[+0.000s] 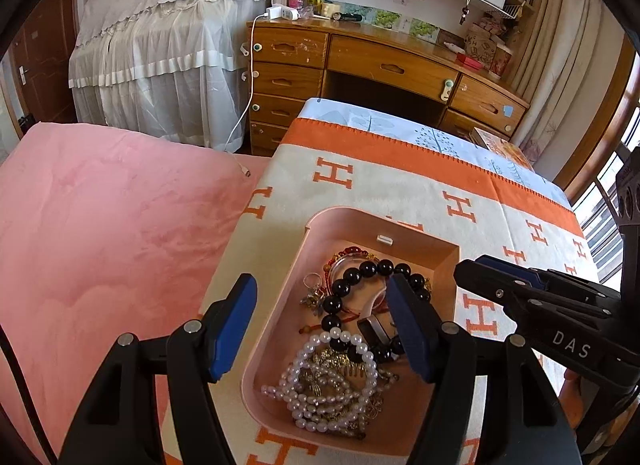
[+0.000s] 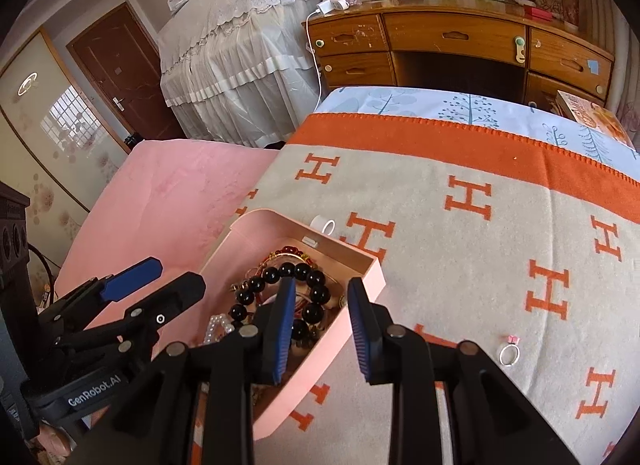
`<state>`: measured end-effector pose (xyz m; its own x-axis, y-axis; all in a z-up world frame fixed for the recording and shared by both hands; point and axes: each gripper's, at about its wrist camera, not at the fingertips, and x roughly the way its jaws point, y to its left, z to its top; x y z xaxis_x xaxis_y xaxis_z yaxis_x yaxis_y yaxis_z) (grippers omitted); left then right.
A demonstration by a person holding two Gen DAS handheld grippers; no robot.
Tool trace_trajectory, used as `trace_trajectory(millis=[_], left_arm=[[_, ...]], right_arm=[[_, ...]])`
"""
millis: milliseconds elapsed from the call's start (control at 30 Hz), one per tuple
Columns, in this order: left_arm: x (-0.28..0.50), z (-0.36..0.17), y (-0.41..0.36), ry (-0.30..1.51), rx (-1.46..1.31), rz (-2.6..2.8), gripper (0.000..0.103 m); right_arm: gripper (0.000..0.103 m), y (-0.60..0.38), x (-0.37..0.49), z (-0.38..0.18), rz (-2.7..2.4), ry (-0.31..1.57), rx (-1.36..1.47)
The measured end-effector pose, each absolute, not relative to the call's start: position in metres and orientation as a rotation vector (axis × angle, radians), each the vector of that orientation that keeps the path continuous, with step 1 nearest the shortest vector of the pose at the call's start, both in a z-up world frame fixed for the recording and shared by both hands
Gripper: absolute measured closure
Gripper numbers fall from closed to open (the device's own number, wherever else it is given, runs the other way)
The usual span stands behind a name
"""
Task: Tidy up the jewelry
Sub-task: 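Drop the ring into the pink box with the left tool while the right tool drops the pendant, then move the right tool to the pink-stone ring and close on it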
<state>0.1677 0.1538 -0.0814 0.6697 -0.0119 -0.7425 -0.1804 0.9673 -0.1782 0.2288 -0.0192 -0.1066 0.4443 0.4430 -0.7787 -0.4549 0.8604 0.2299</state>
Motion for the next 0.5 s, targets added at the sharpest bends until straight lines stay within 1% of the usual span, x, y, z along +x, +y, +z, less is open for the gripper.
trace_trajectory(millis=[200,500], left_arm=[[0.142,-0.079,0.141,0.819,-0.246,0.091,0.035],[0.113,-0.071,0.109,0.809,-0.195,0.043,0.034]], right_arm=[[0.076,-0.036,0.201,-0.100,0.556,0.940,-0.060],[0.076,-0.068,0.156,-0.093,0.529,0.919,-0.098]])
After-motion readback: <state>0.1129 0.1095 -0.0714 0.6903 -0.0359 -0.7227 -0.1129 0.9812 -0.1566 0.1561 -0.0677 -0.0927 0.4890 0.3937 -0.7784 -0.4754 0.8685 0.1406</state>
